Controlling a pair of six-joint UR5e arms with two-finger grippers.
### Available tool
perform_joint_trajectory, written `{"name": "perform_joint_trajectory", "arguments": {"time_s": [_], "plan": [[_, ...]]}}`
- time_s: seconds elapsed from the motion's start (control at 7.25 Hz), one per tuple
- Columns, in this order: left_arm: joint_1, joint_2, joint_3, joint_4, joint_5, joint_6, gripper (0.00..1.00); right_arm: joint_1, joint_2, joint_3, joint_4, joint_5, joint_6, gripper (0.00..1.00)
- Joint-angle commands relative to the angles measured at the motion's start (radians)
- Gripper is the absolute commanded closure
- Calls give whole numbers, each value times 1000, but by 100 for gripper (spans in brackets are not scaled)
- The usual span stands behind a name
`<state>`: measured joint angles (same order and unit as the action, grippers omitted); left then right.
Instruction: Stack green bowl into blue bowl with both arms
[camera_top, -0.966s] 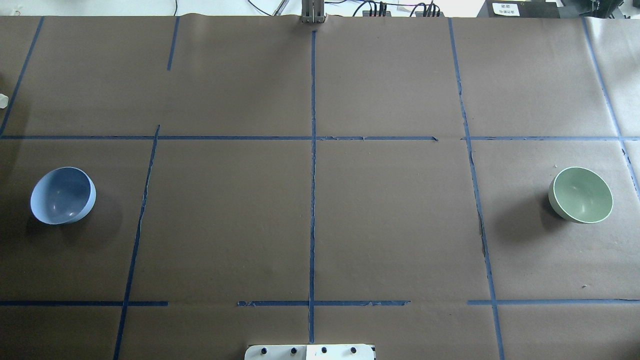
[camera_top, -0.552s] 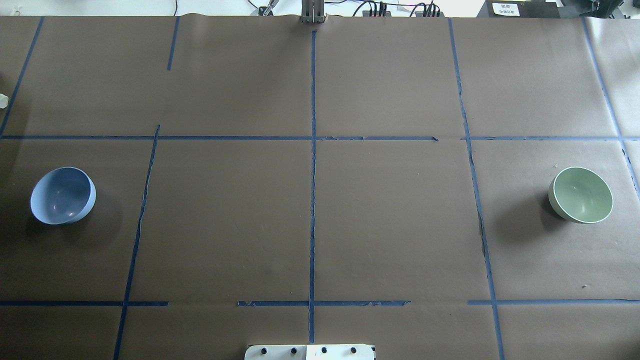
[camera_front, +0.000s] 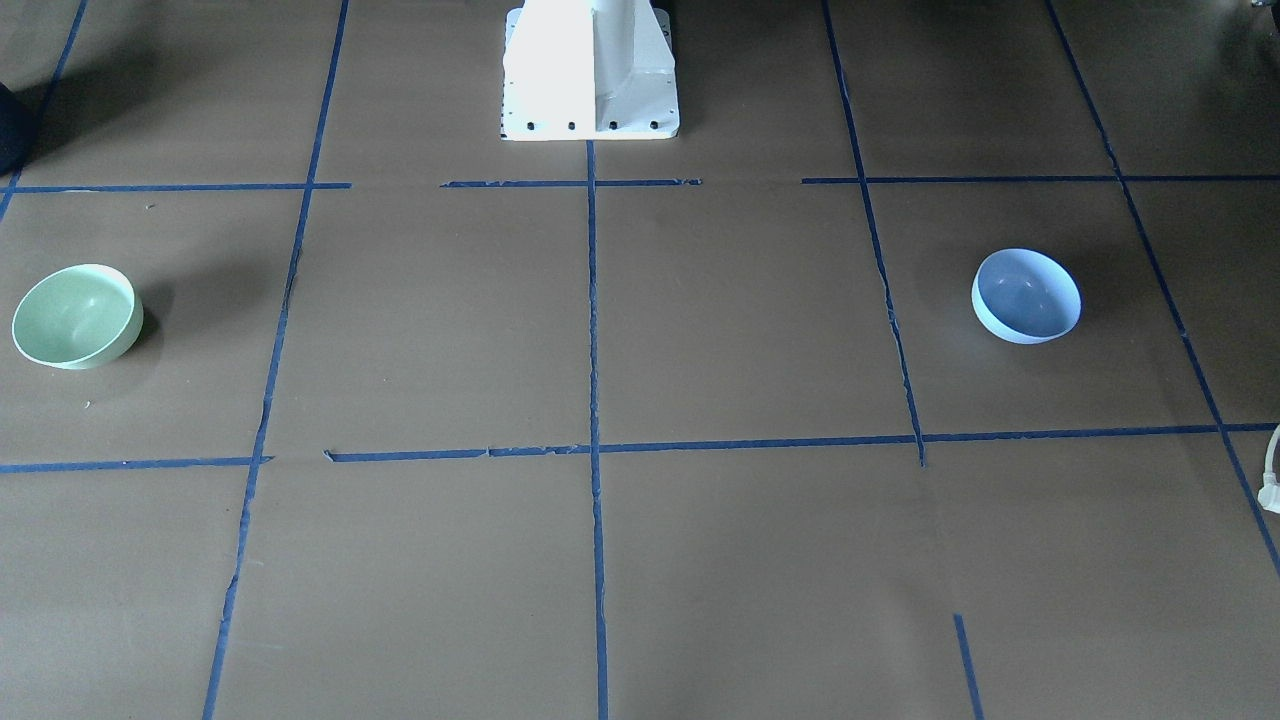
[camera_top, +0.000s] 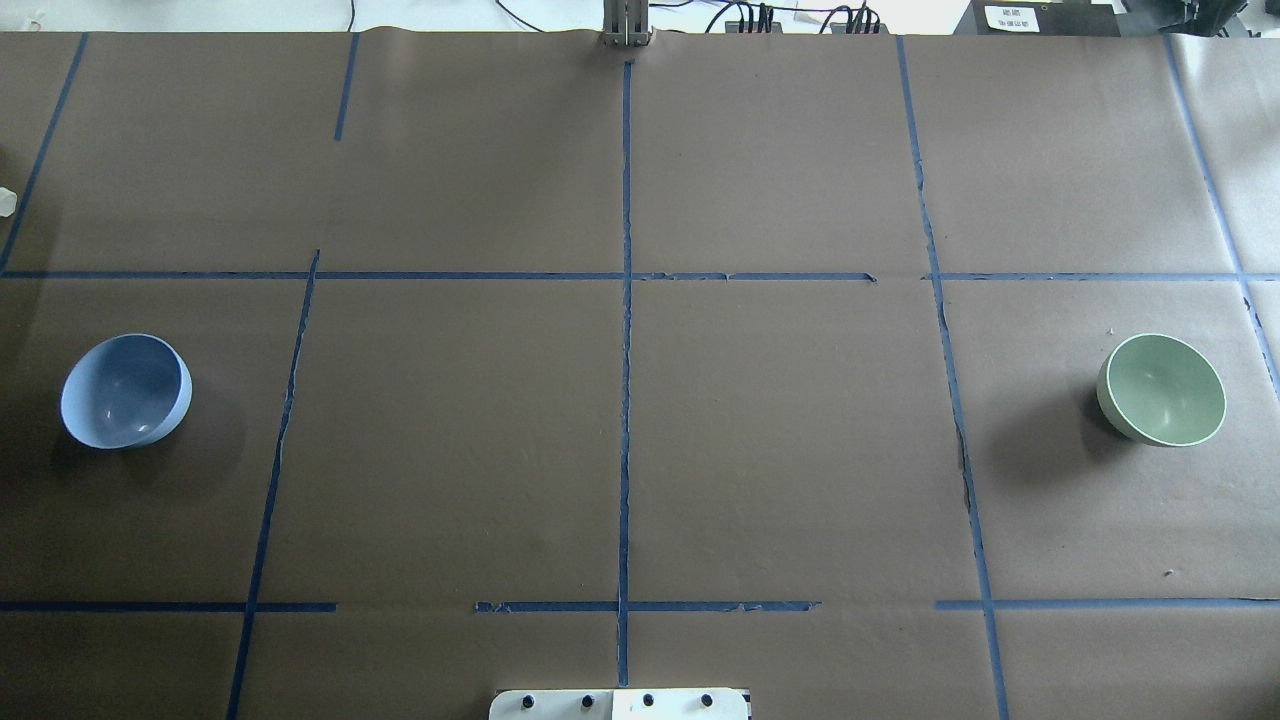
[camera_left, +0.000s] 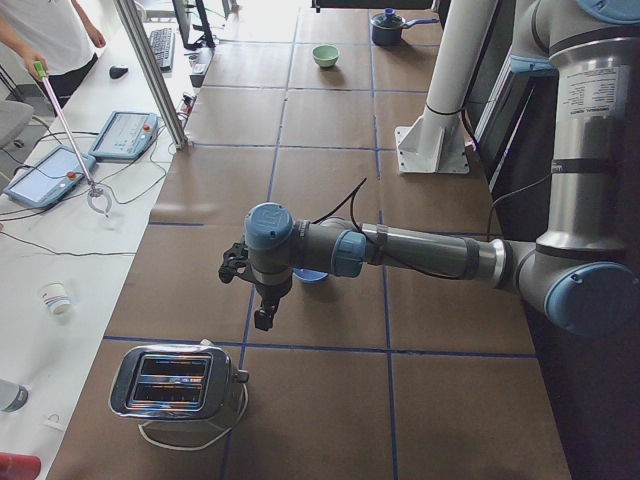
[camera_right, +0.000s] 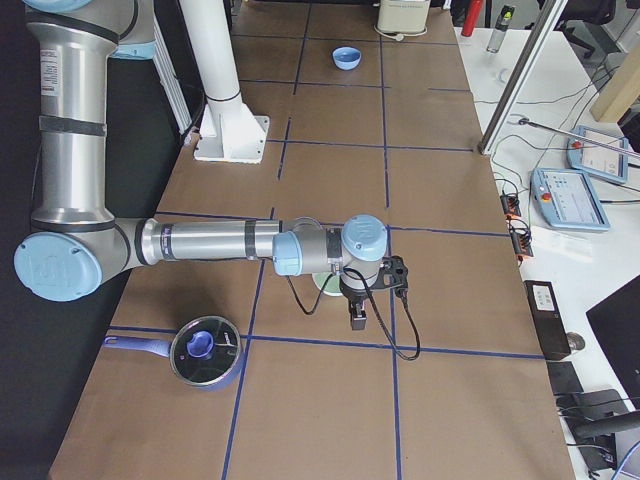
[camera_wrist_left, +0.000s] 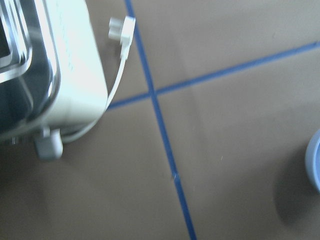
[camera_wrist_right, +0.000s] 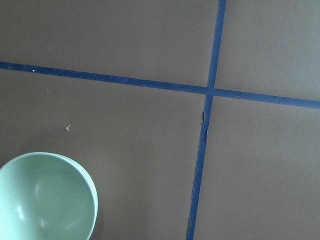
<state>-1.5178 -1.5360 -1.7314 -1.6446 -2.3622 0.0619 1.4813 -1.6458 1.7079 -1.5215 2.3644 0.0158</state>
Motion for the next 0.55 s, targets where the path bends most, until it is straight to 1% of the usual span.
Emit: {"name": "perform_joint_trajectory", "arguments": {"time_s": [0.0,0.14,0.28,0.41], "plan": [[155,75,6,-320,-8,-388,0,-4,1,1,0,1,1,0],[219,105,7,-480,13,-601,0,-6,1,1,0,1,1,0],[320,114,7,-536,32,-717,0,-6,0,1,0,1,0,0],[411,114,9,-538,111,-787,0,-6,0,-1,0,0,1,0]]}}
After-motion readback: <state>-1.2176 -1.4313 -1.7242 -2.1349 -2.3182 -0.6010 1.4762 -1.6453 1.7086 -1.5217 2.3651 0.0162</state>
